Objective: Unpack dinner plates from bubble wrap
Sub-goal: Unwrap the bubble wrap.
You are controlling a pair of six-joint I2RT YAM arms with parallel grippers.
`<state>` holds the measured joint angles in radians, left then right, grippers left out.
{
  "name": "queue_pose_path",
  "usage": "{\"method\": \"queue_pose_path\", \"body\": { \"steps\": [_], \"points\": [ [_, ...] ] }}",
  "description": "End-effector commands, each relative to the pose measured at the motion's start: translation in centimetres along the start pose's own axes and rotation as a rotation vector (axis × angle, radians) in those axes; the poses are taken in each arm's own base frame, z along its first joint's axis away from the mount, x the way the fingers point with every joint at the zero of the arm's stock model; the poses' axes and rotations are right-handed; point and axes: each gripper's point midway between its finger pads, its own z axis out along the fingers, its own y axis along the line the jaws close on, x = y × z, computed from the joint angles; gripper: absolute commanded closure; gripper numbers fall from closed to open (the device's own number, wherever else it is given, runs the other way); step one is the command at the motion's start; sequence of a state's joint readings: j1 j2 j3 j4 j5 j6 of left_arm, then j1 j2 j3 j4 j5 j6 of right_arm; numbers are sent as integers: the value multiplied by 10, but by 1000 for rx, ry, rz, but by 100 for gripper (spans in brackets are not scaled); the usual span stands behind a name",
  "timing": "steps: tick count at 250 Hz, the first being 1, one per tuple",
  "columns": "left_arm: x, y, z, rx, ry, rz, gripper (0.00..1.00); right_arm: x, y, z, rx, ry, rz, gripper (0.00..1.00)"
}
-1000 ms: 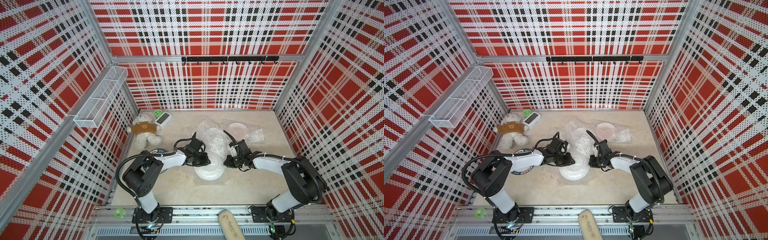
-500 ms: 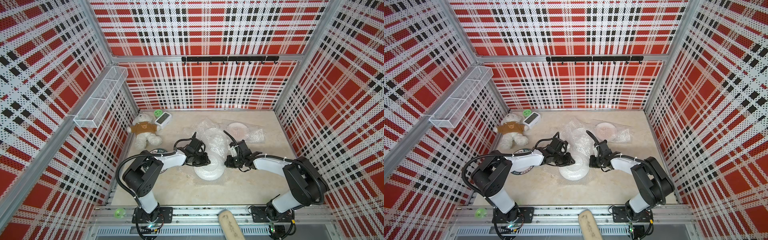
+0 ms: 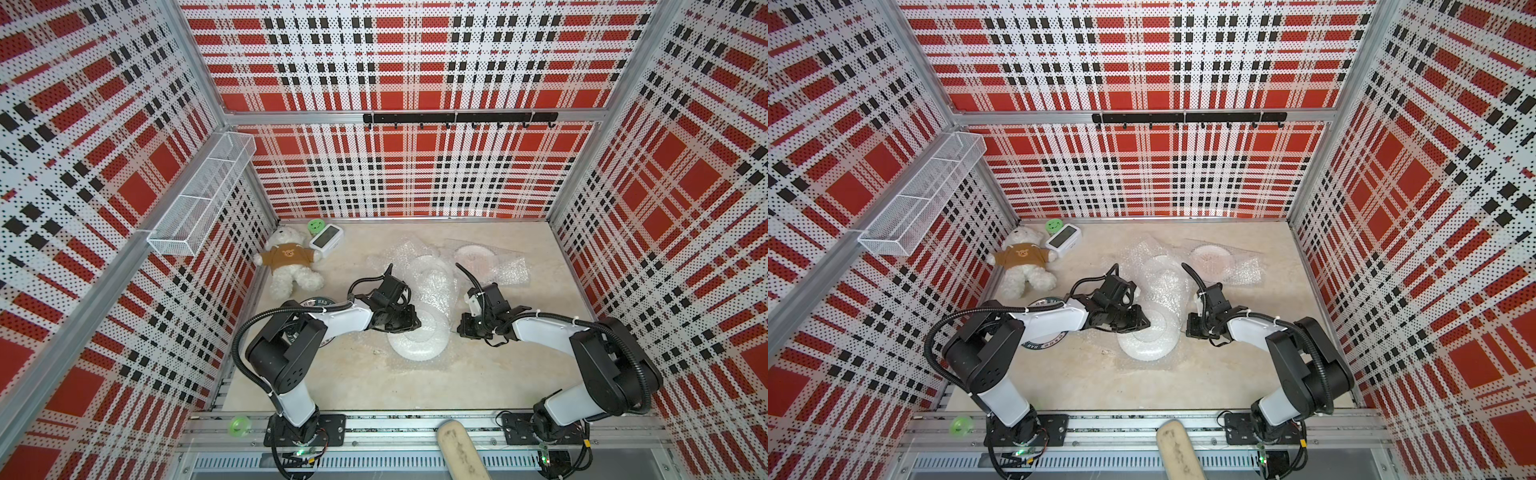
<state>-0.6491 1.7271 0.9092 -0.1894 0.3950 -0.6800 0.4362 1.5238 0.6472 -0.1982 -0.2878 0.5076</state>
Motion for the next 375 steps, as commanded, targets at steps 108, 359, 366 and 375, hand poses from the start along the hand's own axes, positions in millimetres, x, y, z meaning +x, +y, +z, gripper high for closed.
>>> {"method": "queue_pose_path", "body": {
  "steps": [108, 359, 366, 375],
  "points": [
    [47, 77, 15, -263, 141, -102, 79, 3, 32, -14, 69, -5, -243, 63],
    [55, 83, 14, -280, 150, -104, 80, -12, 29, 9, 126, -36, -247, 79],
    [56, 83, 14, -278, 152, -105, 80, -13, 30, 9, 125, -36, -248, 80],
    [56, 83, 14, -278, 151, -104, 80, -13, 31, 9, 117, -35, -255, 82]
  ]
}}
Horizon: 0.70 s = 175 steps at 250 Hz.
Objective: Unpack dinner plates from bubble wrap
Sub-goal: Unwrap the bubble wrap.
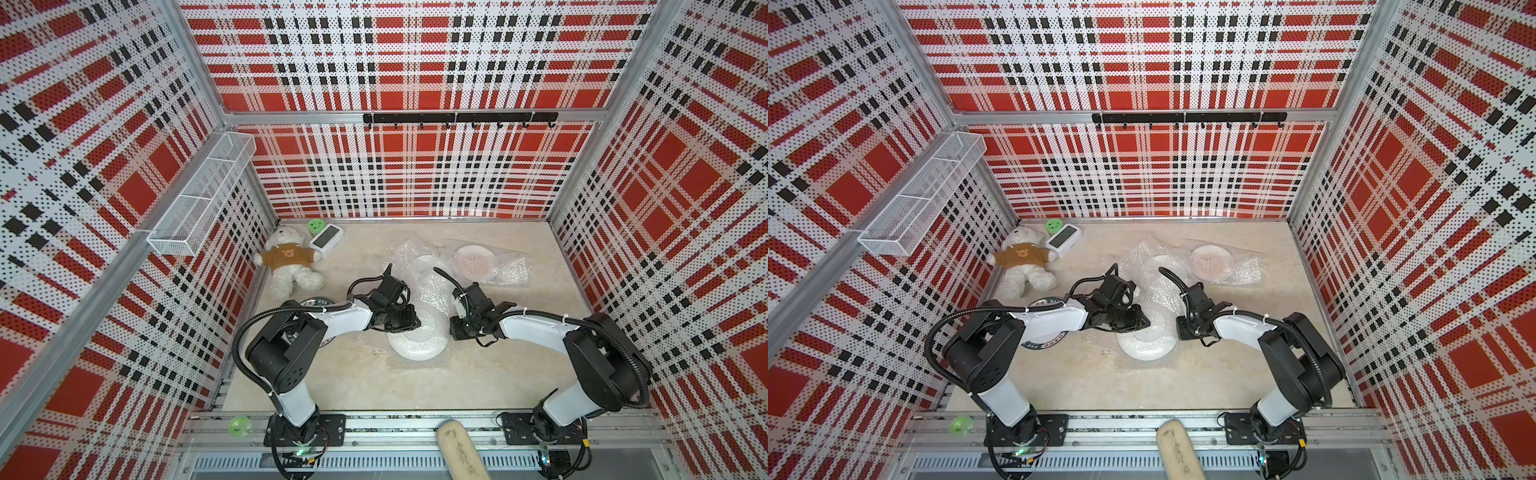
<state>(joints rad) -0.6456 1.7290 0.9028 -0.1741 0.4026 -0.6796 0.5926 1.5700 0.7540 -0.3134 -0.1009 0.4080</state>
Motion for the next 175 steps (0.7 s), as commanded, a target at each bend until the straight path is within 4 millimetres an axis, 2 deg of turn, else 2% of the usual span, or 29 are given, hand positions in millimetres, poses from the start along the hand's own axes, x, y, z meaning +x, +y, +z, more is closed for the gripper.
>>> {"method": "queue_pose_path", "body": {
  "steps": [1, 55, 81, 114, 149, 175],
  "points": [
    [56, 82, 12, -287, 154, -105, 80, -20, 8, 1, -17, -59, -24, 82],
    [56, 83, 13, -287, 155, -106, 80, -22, 33, 3, -150, -63, -65, 91],
    [57, 84, 13, -289, 157, -107, 80, -22, 33, 2, -154, -78, -68, 98],
    [59, 87, 13, -296, 158, -109, 80, -19, 21, 0, -99, -92, -46, 100],
    [61, 91, 11, -308, 157, -114, 80, -13, -11, 2, 0, -82, 49, 100],
    [64, 94, 10, -312, 162, -120, 80, -13, -27, 1, -18, -103, 167, 100]
  ]
}}
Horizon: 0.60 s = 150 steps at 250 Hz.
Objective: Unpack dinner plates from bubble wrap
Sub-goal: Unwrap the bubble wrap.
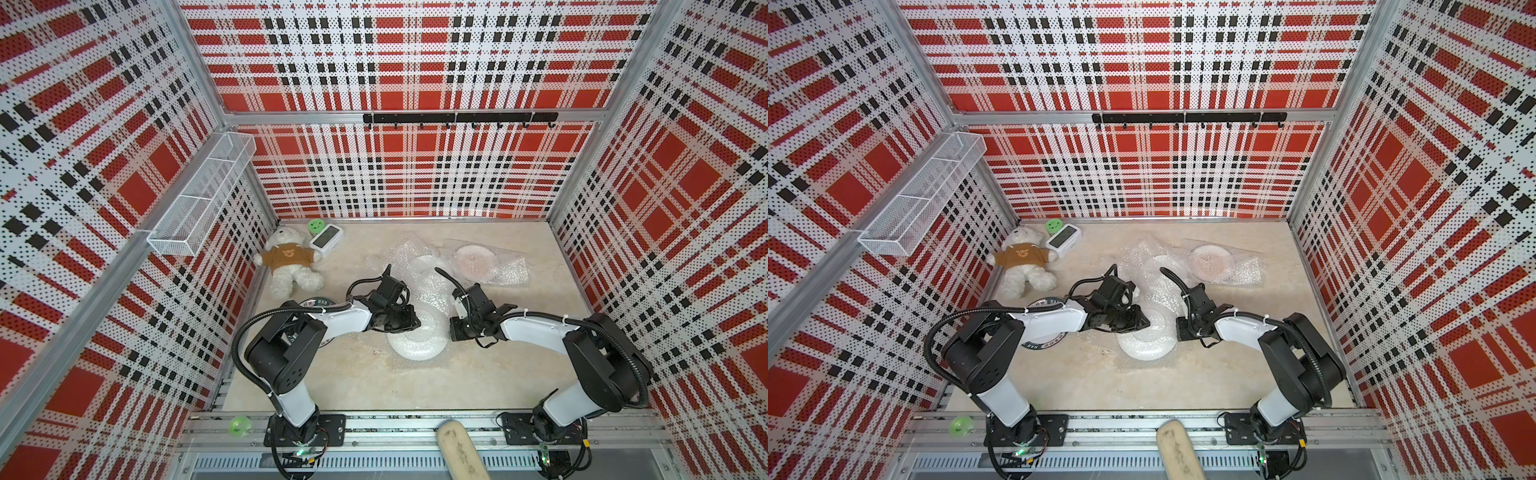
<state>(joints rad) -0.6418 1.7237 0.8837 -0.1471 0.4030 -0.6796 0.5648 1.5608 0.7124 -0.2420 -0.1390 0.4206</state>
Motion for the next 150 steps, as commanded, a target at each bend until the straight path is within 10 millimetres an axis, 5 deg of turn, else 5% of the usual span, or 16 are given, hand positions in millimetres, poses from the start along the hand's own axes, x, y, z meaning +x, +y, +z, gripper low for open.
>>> {"method": "queue_pose_path", "body": {
  "steps": [1, 100, 150],
  "points": [
    [65, 92, 9, -320, 173, -122, 80, -12, -24, -2, 19, -80, 136, 100],
    [68, 97, 9, -306, 182, -151, 80, 0, -40, 11, -63, -141, 403, 100],
    [63, 97, 6, -269, 179, -175, 80, 2, -70, -8, -3, -233, 514, 100]
  ]
}}
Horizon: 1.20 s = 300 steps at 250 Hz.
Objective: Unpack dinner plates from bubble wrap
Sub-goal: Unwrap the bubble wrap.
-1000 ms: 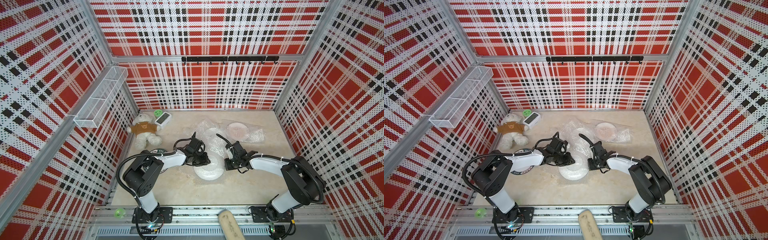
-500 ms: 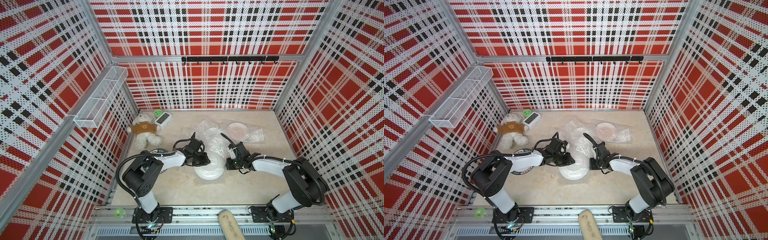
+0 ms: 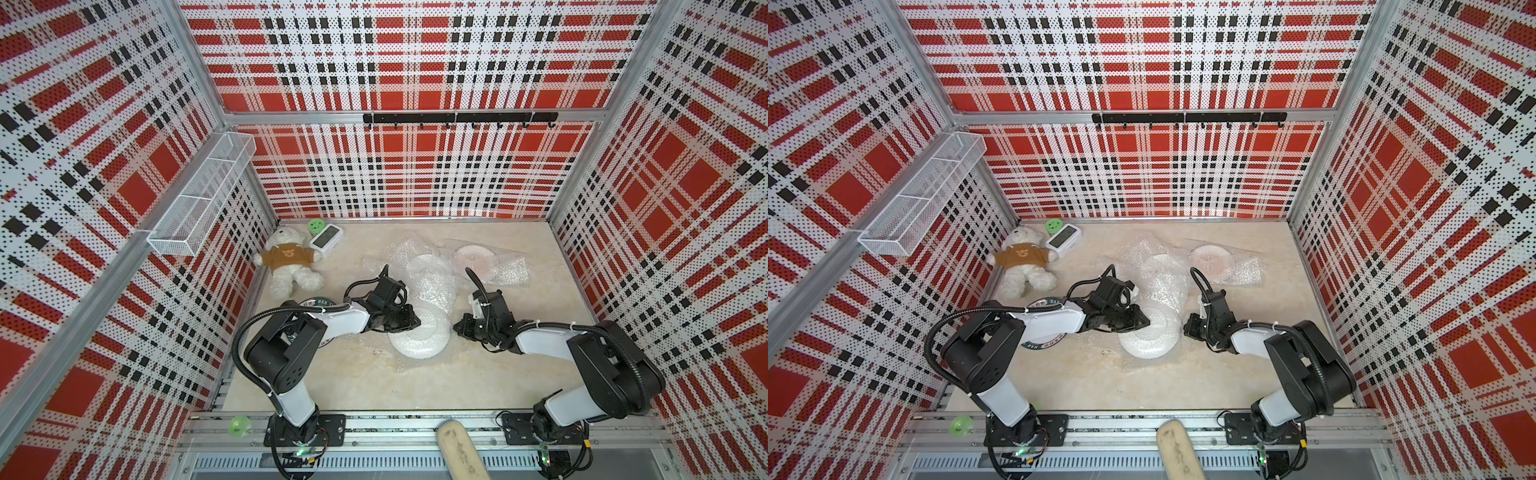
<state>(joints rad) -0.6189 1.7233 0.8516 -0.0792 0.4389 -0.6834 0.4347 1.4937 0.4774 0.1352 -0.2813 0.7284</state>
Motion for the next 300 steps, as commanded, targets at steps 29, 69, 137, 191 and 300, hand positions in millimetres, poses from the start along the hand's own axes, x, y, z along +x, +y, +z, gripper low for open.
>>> {"method": "queue_pose_path", "body": {
  "steps": [29, 69, 137, 191, 300],
  "points": [
    [59, 86, 1, -256, 187, -179, 80, -21, -34, -23, 118, -148, 95, 100],
    [51, 77, 0, -227, 183, -168, 80, -34, -10, -35, 52, -167, 22, 100],
    [28, 20, -25, -125, 131, -53, 79, -35, 18, -45, -20, -161, -60, 100],
    [27, -4, -43, -122, 99, 15, 71, -37, 60, -59, -115, -173, -171, 100],
    [58, -32, -61, -259, 86, 304, 28, -18, 52, -27, -132, -90, -81, 100]
  ]
}}
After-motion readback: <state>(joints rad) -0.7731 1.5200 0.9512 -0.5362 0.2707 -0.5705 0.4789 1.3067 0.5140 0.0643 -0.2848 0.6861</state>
